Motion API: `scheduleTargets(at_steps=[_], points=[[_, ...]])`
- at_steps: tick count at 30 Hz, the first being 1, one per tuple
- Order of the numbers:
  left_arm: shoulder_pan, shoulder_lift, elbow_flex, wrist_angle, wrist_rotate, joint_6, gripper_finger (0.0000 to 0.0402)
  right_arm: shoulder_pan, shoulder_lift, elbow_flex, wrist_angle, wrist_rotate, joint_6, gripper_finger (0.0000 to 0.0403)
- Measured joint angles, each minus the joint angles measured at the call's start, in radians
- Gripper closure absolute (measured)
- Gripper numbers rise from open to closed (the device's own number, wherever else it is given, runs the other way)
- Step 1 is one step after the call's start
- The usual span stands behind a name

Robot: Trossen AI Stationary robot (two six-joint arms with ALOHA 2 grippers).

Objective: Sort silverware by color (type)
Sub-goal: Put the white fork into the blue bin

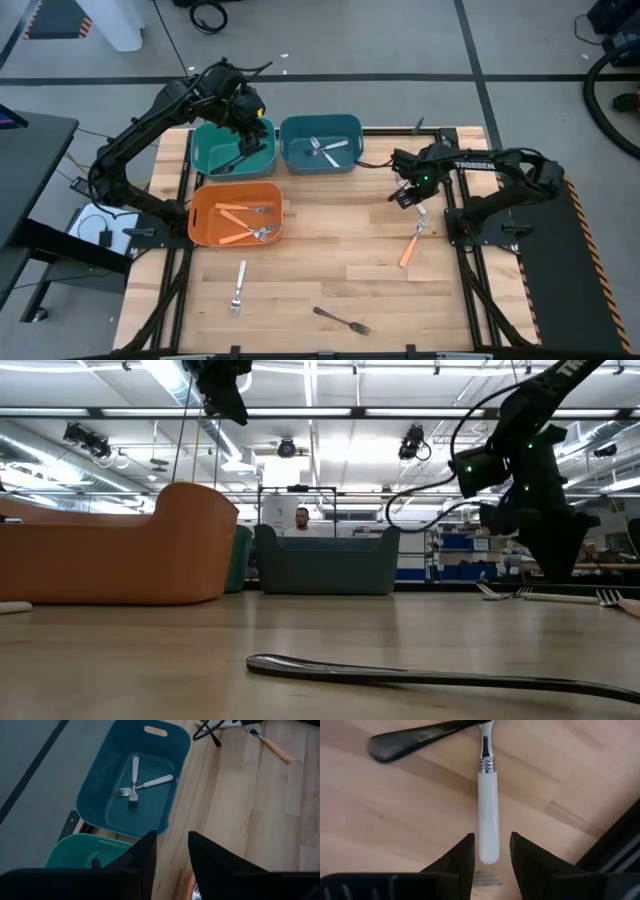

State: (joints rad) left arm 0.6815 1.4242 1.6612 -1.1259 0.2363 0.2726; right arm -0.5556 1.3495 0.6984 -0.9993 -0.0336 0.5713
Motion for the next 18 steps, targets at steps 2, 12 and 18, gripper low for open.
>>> scheduleTargets(at_steps=[2,12,18], points=[[0.0,0.0,0.0,0.0,0.0,0.0,0.028,0.0,0.029,-0.007,0.016,0.003,0.001,0.0268],[0.0,0.0,0.0,0.0,0.0,-0.001,0.028,0.0,0.172,-0.002,0.084,0.039,-0.038,0.0267],[0.0,0.0,0.0,0.0,0.0,-0.002,0.028,0.0,0.213,0.004,0.082,0.036,-0.059,0.0279]])
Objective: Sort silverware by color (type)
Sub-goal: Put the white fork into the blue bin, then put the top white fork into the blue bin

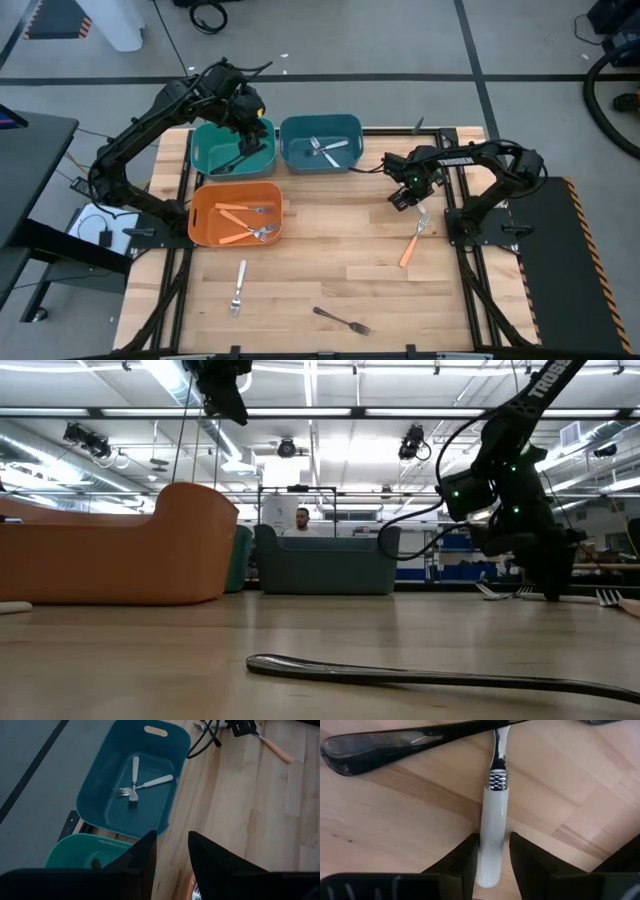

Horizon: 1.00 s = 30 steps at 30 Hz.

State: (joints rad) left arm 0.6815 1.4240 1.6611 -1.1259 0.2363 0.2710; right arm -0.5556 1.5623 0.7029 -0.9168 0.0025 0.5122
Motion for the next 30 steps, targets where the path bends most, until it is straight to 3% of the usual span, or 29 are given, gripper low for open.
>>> scheduleTargets(at_steps=[6,14,17,25,30], points=[[0.0,0.0,0.0,0.0,0.0,0.0,0.028,-0.003,-0.009,-0.003,-0.002,0.007,0.001,0.0346],[0.0,0.0,0.0,0.0,0.0,0.0,0.028,-0.003,-0.028,0.018,-0.059,0.008,-0.007,0.0354],[0.0,0.0,0.0,0.0,0.0,0.001,0.028,-0.004,-0.061,0.031,-0.121,0.007,-0.025,0.0398],[0.0,0.0,0.0,0.001,0.0,0.003,0.028,-0.008,-0.167,0.042,-0.188,-0.019,-0.014,0.04],[0.0,0.0,0.0,0.008,0.0,0.003,0.028,-0.017,-0.176,0.041,-0.079,-0.037,-0.012,0.0394]])
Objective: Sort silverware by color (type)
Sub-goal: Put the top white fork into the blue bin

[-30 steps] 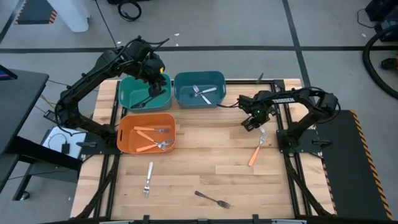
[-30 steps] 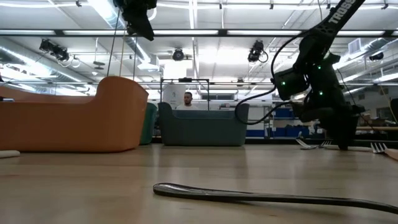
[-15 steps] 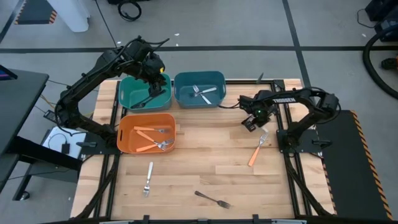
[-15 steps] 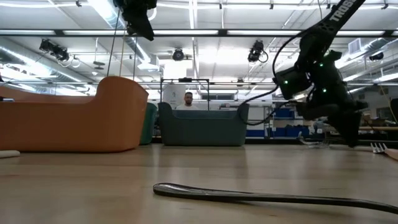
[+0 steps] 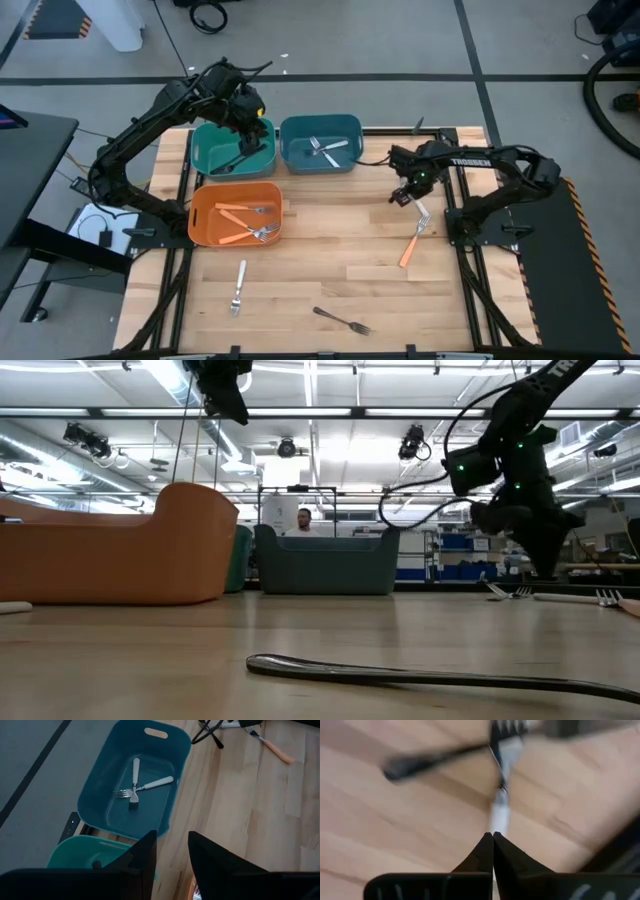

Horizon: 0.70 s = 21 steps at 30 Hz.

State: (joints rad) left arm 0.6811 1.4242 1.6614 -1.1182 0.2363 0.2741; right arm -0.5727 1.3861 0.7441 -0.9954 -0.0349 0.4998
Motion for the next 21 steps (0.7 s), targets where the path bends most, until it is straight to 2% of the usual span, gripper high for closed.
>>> scheduleTargets(at_steps=[6,15,21], points=[[0.0,0.0,0.0,0.001,0.0,-0.001,0.028,-0.02,0.005,0.002,0.156,0.005,0.006,0.0365],[0.0,0.0,0.0,0.0,0.0,-0.025,0.028,-0.083,0.08,0.003,0.144,0.047,-0.054,0.0316],[0.0,0.0,0.0,0.0,0.0,-0.027,0.028,-0.086,0.152,0.006,0.141,0.061,-0.074,0.03]])
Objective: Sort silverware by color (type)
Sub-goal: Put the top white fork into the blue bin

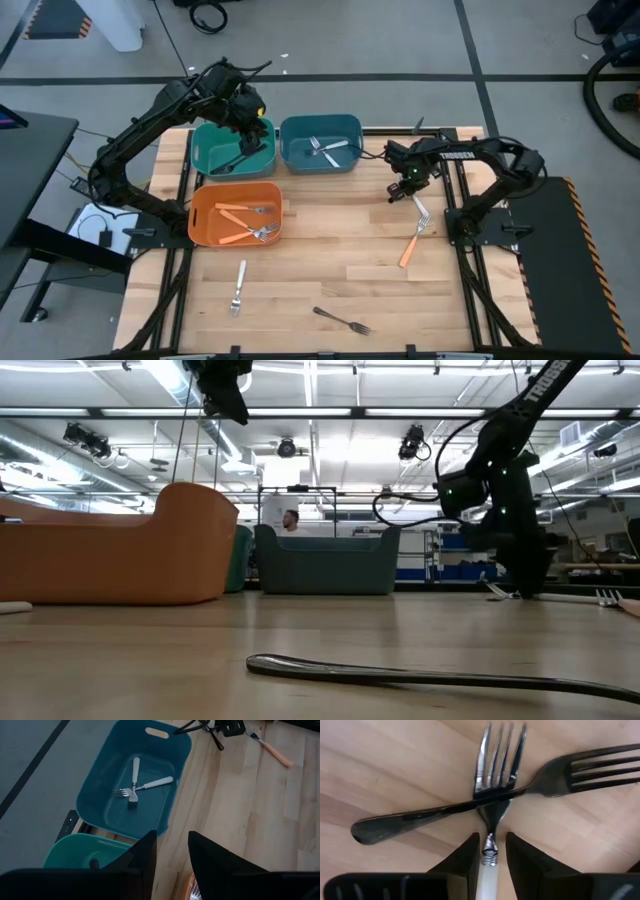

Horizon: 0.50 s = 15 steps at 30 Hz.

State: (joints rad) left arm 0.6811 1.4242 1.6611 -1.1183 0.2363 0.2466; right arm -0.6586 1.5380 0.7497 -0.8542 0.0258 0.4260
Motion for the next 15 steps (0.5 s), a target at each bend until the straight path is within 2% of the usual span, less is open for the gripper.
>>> scheduleTargets(at_steps=[7,12,15], points=[[0.0,0.0,0.0,0.0,0.0,0.0,0.028,-0.005,0.046,0.005,-0.005,0.011,-0.01,0.0311],[0.0,0.0,0.0,0.0,0.0,0.0,0.028,-0.017,0.05,0.007,-0.007,-0.001,-0.028,0.0377],[0.0,0.0,0.0,0.0,0.0,0.0,0.028,-0.028,0.039,0.003,-0.011,0.0,-0.04,0.0389]])
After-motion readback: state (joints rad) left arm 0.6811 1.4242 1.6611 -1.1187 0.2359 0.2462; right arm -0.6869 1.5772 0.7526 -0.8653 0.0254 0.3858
